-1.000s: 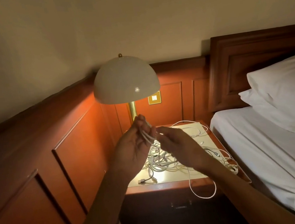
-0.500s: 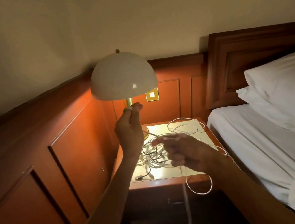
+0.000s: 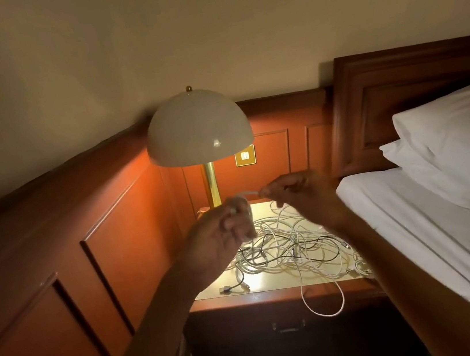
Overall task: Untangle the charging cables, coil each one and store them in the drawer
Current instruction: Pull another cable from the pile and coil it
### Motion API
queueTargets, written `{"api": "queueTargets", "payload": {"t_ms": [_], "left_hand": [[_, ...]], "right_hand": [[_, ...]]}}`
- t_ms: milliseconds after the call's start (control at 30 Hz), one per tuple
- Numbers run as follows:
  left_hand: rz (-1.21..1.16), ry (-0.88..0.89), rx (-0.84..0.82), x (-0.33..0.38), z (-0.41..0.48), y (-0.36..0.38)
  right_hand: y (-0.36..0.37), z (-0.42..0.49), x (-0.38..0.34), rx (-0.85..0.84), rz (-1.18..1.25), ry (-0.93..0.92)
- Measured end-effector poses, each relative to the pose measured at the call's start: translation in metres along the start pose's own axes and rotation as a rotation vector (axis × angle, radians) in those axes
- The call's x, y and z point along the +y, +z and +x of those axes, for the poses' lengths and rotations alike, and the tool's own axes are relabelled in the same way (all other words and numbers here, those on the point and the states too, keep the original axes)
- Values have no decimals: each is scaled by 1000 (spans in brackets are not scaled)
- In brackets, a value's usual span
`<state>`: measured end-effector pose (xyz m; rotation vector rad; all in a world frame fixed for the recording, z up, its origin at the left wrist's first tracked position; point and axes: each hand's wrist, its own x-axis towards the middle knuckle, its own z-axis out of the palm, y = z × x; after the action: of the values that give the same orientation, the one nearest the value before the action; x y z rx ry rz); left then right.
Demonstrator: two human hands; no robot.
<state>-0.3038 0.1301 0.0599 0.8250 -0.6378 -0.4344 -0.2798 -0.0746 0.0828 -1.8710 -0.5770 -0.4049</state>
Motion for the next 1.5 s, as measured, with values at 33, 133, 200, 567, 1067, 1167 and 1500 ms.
{"api": "queueTargets", "payload": {"t_ms": [33, 133, 200, 567, 1067, 1167, 1500], "left_hand": [[-156, 85, 101, 0, 3, 6], [-283, 307, 469, -8, 22, 7], [-70, 346, 594, -17, 34, -7], [952, -213, 9, -46, 17, -46], [329, -316, -131, -44, -15, -44], [284, -16, 149, -54, -6, -33], [491, 295, 765, -104, 25, -34]], "right_hand": [[11, -6, 3, 29, -1, 39], [44, -33, 13, -20, -155, 96], [58, -49, 20, -63, -239, 94], [-6, -23, 47, -255, -459, -86], [33, -64, 64, -97, 291, 189], [50, -70, 64, 23, 365, 257], [64, -92, 62, -227, 148, 494]]}}
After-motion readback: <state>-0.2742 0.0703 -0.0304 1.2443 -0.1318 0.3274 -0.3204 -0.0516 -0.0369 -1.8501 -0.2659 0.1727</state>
